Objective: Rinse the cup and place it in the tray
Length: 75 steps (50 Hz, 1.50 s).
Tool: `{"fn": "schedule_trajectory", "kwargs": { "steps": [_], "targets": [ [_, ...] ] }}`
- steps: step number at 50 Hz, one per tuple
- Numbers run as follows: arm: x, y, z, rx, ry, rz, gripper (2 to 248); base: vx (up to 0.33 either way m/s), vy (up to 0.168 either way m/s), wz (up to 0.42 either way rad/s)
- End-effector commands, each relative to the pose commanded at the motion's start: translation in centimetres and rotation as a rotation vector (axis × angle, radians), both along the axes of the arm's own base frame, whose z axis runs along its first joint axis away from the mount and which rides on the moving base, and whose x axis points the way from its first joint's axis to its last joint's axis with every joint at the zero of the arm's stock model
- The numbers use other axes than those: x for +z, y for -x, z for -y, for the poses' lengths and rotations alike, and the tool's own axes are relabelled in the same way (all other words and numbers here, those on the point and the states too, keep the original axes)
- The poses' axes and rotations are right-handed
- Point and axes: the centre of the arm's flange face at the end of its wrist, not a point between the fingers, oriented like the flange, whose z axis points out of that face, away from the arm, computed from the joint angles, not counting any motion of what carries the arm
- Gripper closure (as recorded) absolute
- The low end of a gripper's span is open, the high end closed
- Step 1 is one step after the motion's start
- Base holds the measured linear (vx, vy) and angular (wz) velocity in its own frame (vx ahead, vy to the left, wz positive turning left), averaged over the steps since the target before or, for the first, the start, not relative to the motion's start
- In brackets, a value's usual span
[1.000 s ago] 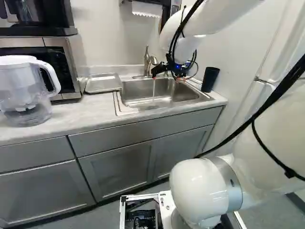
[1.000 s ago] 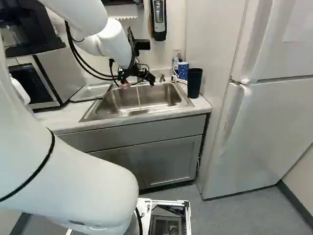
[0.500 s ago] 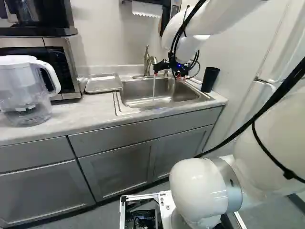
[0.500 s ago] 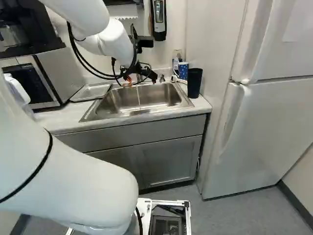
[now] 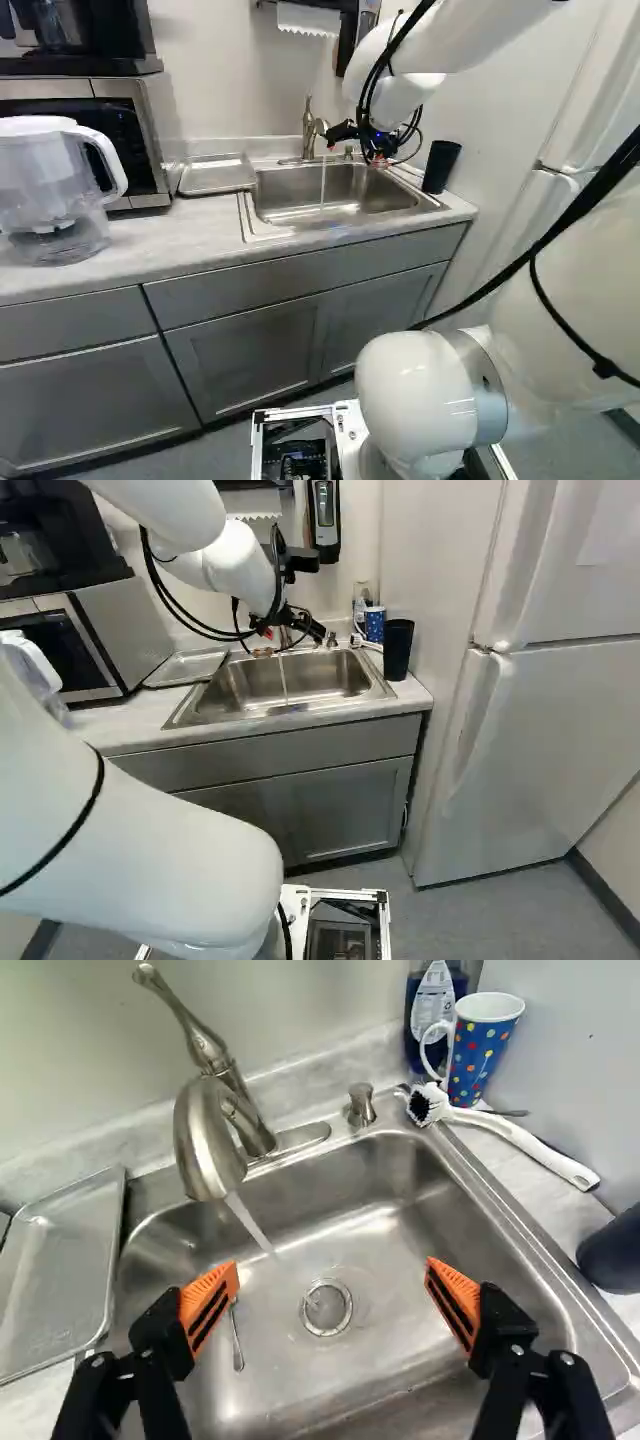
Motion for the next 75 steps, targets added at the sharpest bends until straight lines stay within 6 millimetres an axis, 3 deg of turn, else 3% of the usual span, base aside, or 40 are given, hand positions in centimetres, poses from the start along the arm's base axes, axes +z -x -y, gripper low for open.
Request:
{"fn": "schedule_trajectory", "kwargs": {
  "steps": [52,75],
  "targets": [
    [1.1,-0.1,0.7,-0.107,-0.090,0.159,3,0.000,0.000,0.000],
    [1.6,0.7,2.2,-0.086,0.052,0.221,3,0.000,0.000,0.000]
  ]
}}
